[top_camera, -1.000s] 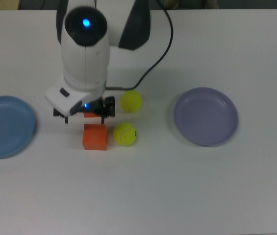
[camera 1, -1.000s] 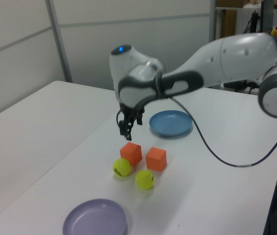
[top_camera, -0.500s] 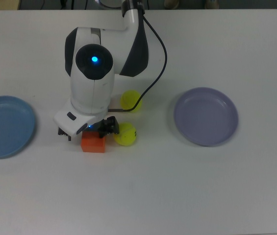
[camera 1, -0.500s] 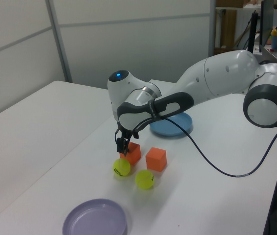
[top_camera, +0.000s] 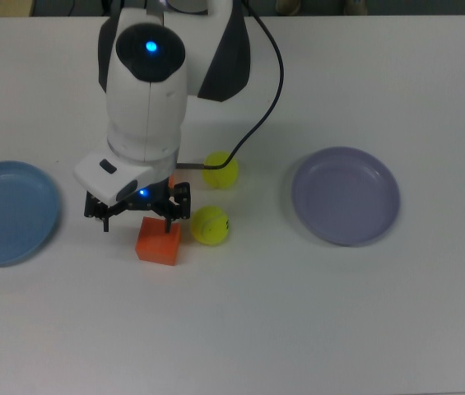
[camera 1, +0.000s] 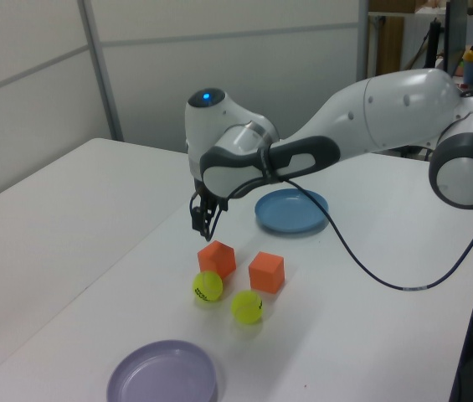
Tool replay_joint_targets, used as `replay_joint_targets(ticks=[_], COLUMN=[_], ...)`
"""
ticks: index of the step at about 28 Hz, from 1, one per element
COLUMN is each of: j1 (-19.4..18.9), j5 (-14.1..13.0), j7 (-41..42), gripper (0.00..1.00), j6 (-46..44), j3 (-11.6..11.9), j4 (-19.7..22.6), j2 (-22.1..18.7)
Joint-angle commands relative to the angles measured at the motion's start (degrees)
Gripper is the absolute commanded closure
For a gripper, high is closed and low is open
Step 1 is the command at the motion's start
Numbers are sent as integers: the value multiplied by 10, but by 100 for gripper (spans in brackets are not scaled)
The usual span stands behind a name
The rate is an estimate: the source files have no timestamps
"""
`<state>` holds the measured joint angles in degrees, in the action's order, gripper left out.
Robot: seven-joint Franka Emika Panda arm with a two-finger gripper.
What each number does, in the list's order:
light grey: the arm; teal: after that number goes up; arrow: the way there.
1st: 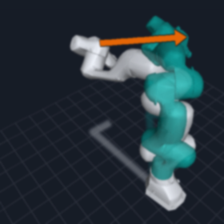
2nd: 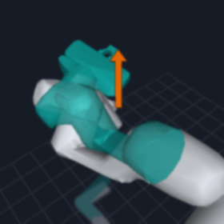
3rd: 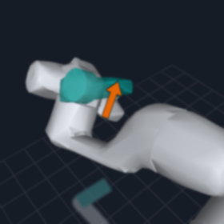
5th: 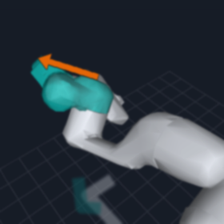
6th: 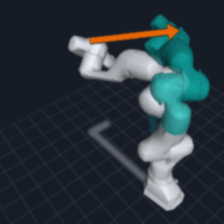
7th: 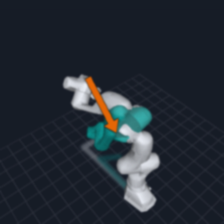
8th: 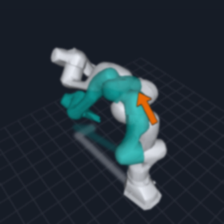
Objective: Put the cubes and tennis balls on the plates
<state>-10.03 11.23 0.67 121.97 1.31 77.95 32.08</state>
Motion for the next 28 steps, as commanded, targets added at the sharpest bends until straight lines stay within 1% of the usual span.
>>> replay_joint_targets(ticks=[1, 4, 8, 15, 19, 20, 21, 22, 23, 24, 25, 28], j1=[-10, -10, -21, -29, -33, -33, -33, -33, -33, -33, -33, -33], j5=[3, 3, 13, 16, 26, 33, 36, 38, 39, 40, 43, 55], j7=[-11, -14, -26, -34, -37, -37, -37, -37, -37, -37, -37, -37], gripper=[1, 1, 1, 1, 2, 21, 42, 68, 84, 94, 100, 100], j6=[6, 8, 9, 10, 10, 10, 10, 11, 12, 12, 12, 12], j3=[3, 3, -3, -4, -4, -4, -4, -4, -4, -4, -4, -4], j4=[23, 26, 26, 28, 33, 33, 33, 33, 33, 33, 33, 33], j2=[-10, 3, 24, 39, 40, 41, 41, 44, 47, 50, 50, 51])
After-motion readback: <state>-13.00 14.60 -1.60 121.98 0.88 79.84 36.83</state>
